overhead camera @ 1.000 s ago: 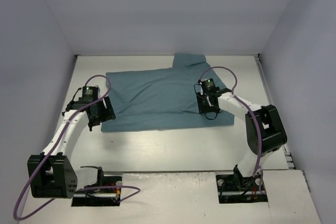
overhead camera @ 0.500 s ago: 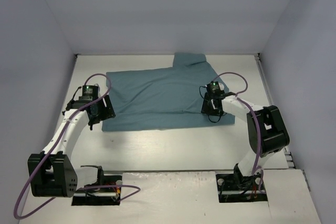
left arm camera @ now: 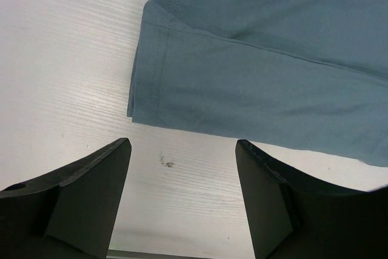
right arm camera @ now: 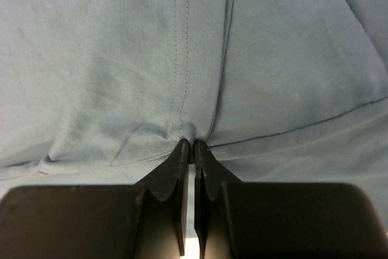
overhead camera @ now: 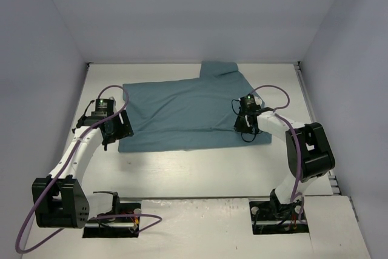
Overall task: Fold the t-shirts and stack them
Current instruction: Fold the flattened tshirt in 1/3 of the way, then grap the side of the flattened tshirt furthest away from the robot with both arms
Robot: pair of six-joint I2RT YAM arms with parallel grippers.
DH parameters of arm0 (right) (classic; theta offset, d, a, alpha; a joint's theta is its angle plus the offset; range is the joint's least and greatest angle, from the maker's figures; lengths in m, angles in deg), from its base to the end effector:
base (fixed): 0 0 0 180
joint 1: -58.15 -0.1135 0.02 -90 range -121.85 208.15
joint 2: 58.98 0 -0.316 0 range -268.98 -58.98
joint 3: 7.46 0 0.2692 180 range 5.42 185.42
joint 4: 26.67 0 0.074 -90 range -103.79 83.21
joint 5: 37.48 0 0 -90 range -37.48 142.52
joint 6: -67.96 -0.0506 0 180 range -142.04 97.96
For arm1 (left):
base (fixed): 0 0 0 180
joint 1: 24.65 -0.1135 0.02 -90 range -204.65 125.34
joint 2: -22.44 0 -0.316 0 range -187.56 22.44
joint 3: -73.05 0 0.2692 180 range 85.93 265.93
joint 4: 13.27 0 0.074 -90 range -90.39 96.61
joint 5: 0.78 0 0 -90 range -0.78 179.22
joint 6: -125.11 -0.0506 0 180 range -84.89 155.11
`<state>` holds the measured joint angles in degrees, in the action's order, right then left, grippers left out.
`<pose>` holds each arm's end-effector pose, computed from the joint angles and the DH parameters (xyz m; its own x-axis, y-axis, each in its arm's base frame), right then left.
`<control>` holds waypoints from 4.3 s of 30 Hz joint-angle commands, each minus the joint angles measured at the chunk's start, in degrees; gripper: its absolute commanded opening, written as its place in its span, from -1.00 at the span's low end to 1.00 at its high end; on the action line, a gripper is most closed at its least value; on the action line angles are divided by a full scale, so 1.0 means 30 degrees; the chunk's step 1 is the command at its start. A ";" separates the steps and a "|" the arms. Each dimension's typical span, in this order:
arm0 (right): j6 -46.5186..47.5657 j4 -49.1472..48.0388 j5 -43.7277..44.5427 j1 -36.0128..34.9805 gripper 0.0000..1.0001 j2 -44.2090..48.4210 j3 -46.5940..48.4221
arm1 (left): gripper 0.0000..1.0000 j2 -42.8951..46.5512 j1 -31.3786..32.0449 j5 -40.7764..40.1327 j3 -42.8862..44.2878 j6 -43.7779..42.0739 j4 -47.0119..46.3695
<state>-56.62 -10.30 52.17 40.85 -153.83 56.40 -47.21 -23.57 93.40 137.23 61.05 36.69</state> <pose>0.3454 0.1079 0.1981 -0.7493 0.3611 -0.5552 0.1505 0.9092 0.3882 0.2486 -0.0084 0.2816 -0.7667 -0.4219 -0.4840 -0.3060 0.9028 -0.3022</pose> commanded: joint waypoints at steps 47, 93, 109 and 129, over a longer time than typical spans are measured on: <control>0.5818 0.2460 0.2351 -0.0505 -0.14 0.0076 0.5685 | 0.35 -0.2722 0.1512 -0.0732 0.0657 0.2098 -0.0507; 0.5722 0.2914 -0.0829 0.5163 -0.24 -0.2685 1.0124 | 0.28 -1.0720 0.1085 0.0989 1.2534 0.1610 0.0906; 0.5250 0.1915 0.0001 0.4147 -0.29 -0.3754 0.8294 | 0.07 -1.2829 0.1776 -0.0328 0.7100 0.4479 -0.2172; 0.6660 0.1886 -0.0532 0.4609 -0.30 -0.5050 1.2180 | 0.22 -1.1494 0.1121 -0.0927 1.3196 0.0091 -0.0164</control>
<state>-39.93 -2.17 52.47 53.33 -167.14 83.33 -81.58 -19.45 91.86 161.57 69.66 34.42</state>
